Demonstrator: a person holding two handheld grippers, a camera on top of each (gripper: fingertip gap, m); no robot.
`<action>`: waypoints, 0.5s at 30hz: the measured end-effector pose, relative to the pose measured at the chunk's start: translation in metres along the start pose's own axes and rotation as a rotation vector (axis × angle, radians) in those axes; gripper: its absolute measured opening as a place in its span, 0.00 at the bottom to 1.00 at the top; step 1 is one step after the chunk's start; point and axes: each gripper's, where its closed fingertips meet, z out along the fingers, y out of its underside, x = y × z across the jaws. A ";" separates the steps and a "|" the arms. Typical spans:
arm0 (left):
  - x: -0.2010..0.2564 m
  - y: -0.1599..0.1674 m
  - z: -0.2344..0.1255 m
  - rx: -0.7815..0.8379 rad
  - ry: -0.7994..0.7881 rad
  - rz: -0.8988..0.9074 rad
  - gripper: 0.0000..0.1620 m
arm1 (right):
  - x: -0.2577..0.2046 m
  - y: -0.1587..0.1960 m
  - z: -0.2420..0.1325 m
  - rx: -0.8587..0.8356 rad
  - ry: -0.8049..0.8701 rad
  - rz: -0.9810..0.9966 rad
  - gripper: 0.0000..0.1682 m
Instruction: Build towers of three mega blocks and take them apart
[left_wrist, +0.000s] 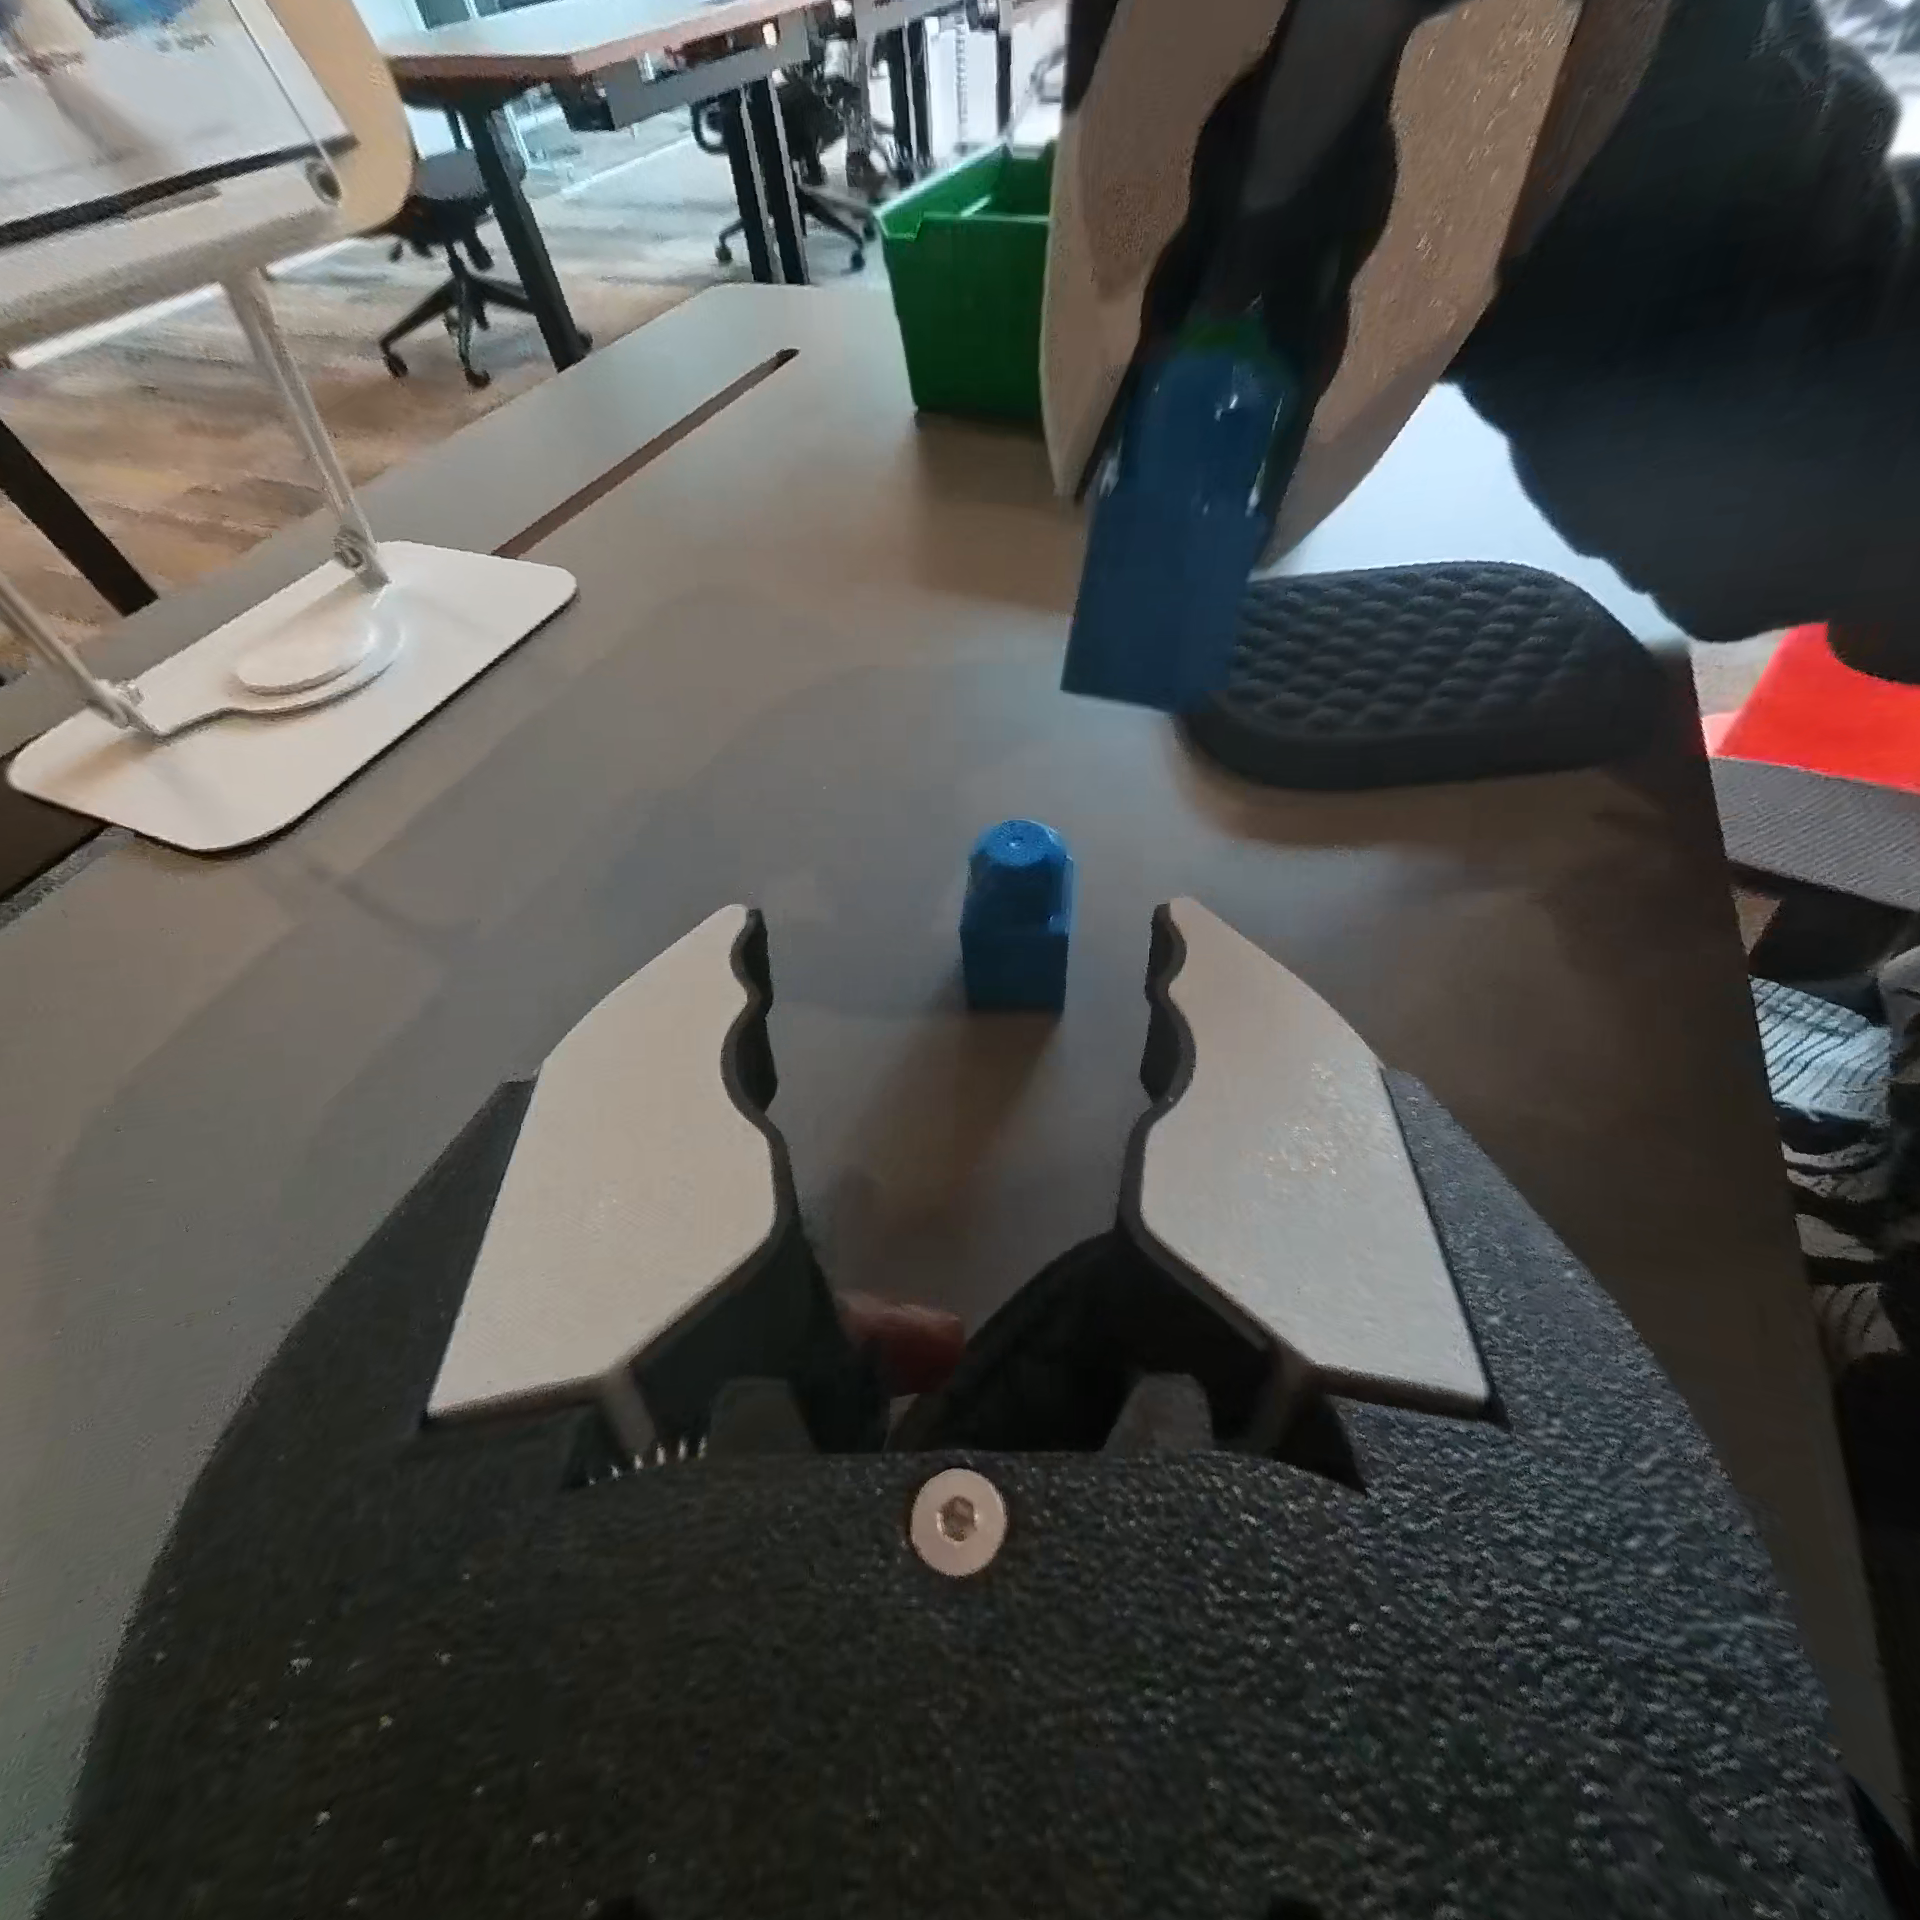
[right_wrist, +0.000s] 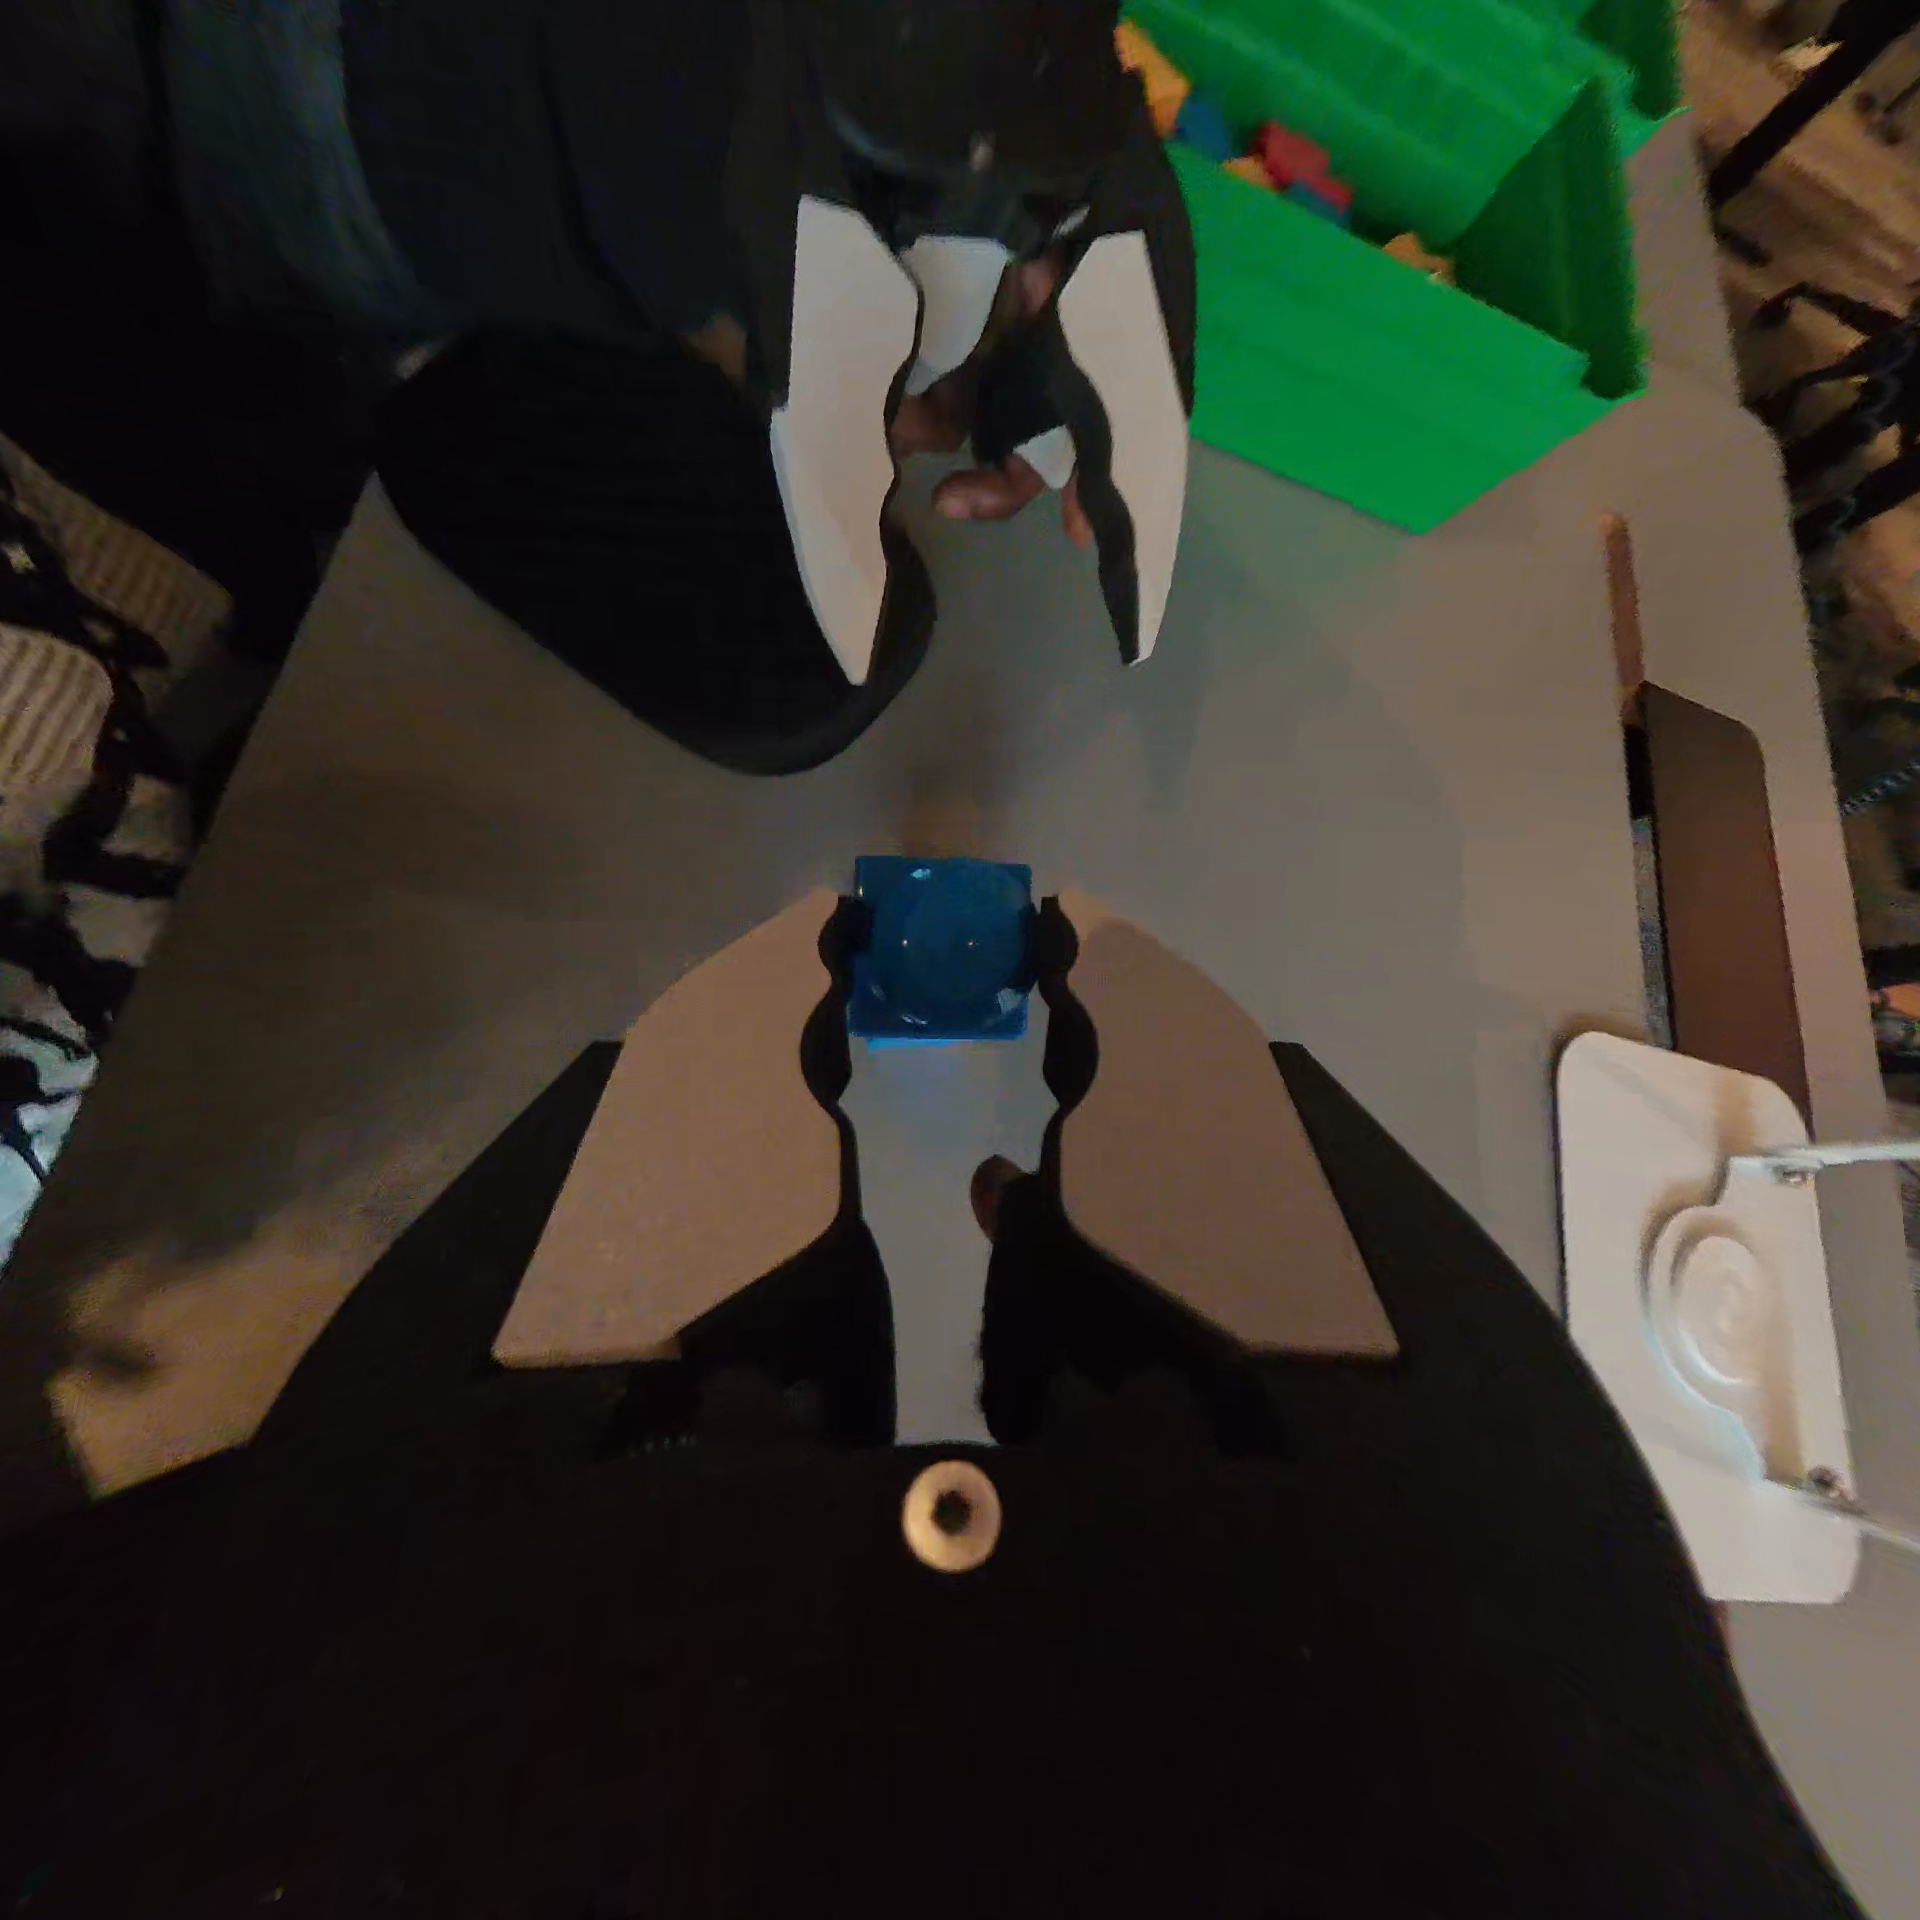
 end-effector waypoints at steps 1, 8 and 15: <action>0.000 0.002 -0.002 0.013 0.001 -0.009 0.43 | 0.000 0.002 0.006 -0.033 -0.021 -0.023 0.20; 0.003 0.008 -0.003 0.019 0.029 -0.015 0.44 | 0.006 0.021 0.038 -0.166 -0.143 -0.103 0.20; 0.005 0.013 0.000 -0.011 0.035 0.006 0.46 | 0.012 0.029 0.049 -0.138 -0.193 -0.084 0.20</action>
